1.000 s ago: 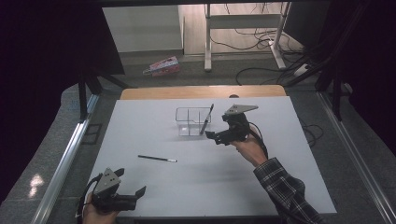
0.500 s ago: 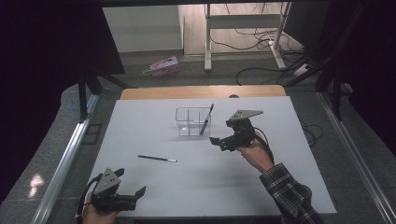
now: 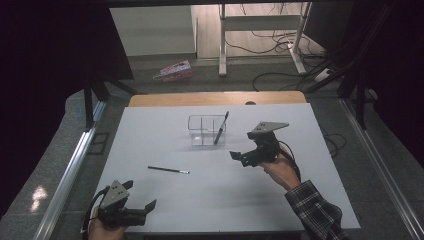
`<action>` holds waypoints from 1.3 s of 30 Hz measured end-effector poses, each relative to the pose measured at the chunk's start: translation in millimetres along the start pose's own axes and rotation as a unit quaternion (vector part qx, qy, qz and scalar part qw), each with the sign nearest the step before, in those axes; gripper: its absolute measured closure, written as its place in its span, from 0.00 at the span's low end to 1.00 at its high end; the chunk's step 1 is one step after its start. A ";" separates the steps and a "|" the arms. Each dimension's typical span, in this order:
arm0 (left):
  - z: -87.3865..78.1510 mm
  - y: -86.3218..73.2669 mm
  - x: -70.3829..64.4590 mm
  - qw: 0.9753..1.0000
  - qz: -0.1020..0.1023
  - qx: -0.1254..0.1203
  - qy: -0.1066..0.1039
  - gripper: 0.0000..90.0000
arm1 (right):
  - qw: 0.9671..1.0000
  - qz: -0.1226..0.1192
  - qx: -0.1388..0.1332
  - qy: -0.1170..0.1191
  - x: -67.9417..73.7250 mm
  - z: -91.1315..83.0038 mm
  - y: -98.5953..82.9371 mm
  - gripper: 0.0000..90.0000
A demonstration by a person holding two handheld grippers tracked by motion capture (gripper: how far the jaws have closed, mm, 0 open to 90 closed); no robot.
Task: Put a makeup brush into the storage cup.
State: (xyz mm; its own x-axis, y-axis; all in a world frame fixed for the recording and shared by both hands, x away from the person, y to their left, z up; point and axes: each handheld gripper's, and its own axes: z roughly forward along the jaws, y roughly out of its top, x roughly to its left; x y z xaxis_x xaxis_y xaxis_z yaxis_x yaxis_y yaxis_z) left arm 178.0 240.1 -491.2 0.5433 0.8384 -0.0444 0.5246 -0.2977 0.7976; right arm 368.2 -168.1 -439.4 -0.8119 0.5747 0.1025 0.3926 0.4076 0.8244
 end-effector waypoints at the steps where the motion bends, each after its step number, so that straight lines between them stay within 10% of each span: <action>1: 0.0 0.0 0.1 1.000 0.000 0.000 0.000 0.02 | 1.000 -0.002 0.000 0.000 0.8 -1.1 -0.8 0.00; 39: -0.4 0.1 -0.4 1.000 0.001 0.001 -0.001 0.02 | 0.998 -0.011 0.041 -0.035 18.5 -30.9 -35.8 0.00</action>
State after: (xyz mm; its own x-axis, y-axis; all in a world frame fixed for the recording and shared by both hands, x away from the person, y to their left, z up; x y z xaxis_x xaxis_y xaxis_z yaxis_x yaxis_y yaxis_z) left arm 177.6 240.0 -490.8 0.5459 0.8367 -0.0436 0.5241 -0.3004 0.7969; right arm 325.8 -194.0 -449.8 -0.7901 0.6115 0.0429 0.4108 0.4763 0.7774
